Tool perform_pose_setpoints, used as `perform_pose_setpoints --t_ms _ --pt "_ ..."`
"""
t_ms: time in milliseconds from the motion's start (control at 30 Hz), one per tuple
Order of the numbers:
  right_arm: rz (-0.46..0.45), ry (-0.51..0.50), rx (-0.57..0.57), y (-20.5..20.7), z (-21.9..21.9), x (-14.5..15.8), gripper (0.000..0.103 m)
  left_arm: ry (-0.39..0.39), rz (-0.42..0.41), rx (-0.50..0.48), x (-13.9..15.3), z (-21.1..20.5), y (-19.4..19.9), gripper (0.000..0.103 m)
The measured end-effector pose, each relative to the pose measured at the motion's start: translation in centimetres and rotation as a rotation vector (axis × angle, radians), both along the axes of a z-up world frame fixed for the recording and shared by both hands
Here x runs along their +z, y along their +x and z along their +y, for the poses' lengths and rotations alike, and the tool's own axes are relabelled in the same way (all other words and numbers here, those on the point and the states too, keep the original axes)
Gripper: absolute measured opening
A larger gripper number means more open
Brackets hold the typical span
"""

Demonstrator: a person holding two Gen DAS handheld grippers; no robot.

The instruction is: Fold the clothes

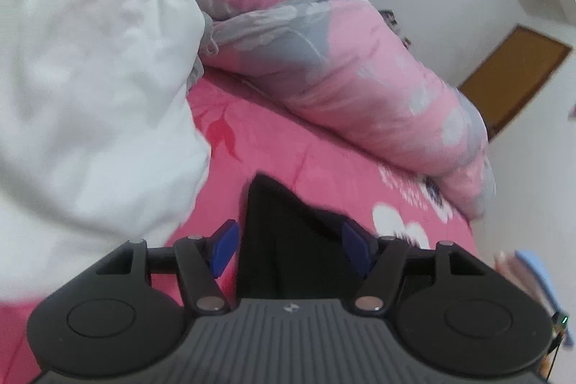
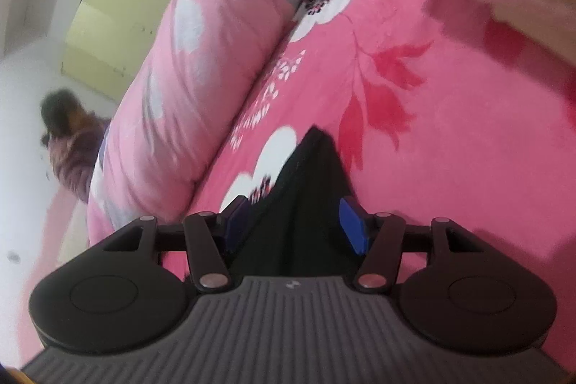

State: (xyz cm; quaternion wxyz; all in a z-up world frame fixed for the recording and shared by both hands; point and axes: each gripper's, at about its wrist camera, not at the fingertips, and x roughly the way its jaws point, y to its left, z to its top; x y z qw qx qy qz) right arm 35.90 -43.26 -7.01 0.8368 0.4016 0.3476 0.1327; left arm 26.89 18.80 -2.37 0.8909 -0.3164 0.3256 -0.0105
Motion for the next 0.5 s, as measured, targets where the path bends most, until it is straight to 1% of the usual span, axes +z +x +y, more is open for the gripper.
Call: perform_pose_setpoints --t_ms 33,100,133,233,300,367,433,500 --pt "-0.006 -0.02 0.011 -1.5 0.2 0.6 0.055 0.001 0.013 -0.015 0.2 -0.4 -1.2 0.065" --pt "-0.015 -0.042 0.031 -4.8 0.4 1.3 0.055 -0.045 0.063 -0.055 -0.3 -1.3 -3.5 0.064" --pt "-0.007 -0.03 0.039 -6.4 0.5 1.3 0.055 -0.066 0.08 -0.072 -0.8 -1.8 -4.6 0.063" --pt "0.066 0.042 0.06 -10.2 0.9 -0.1 0.055 -0.139 0.11 -0.114 -2.7 -3.3 -7.9 0.06" --pt "0.116 0.109 0.073 -12.2 1.2 -1.4 0.055 -0.206 0.106 -0.121 -4.2 -3.8 -9.5 0.06" --pt "0.154 0.171 0.074 -13.3 1.3 -2.9 0.055 -0.273 0.089 -0.089 -5.6 -3.8 -10.7 0.059" --pt "0.193 0.203 0.053 -13.7 1.2 -4.3 0.055 -0.33 0.069 -0.031 -7.1 -3.4 -11.5 0.059" --pt "0.212 0.238 0.024 -13.8 0.7 -5.3 0.048 -0.378 0.06 0.032 -8.5 -2.7 -12.0 0.058"
